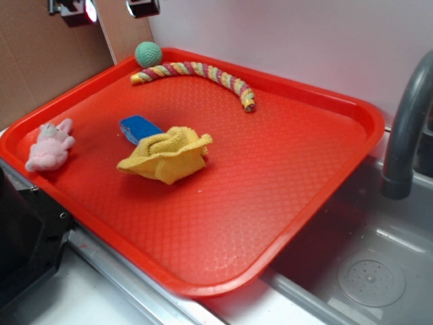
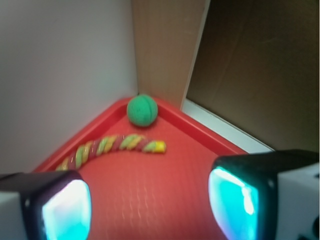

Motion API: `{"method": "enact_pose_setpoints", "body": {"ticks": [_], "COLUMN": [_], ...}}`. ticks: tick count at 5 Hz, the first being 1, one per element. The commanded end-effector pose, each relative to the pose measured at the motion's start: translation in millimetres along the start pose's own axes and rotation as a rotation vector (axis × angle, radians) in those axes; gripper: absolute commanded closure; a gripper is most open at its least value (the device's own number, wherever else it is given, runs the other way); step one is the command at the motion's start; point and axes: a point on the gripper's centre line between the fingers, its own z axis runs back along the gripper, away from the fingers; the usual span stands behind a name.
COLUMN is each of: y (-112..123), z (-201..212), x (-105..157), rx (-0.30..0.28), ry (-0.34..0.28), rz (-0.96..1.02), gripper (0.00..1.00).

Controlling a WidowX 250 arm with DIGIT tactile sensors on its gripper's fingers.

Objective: Grab the green ball.

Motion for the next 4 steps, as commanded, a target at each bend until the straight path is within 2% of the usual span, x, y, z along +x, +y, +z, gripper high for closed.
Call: {"method": "enact_pose_setpoints", "body": {"ticks": [1, 2, 4], "y": [18.9, 13.0, 13.0], "z": [-54.7, -48.3, -48.3], "x": [21.2, 19.3, 19.3], "rx": [-0.069, -0.187, -0.187], "ry": [-0.051, -0.126, -0.126], "rz": [-0.006, -0.112, -0.112], "gripper": [0.00, 0.00, 0.00]}}
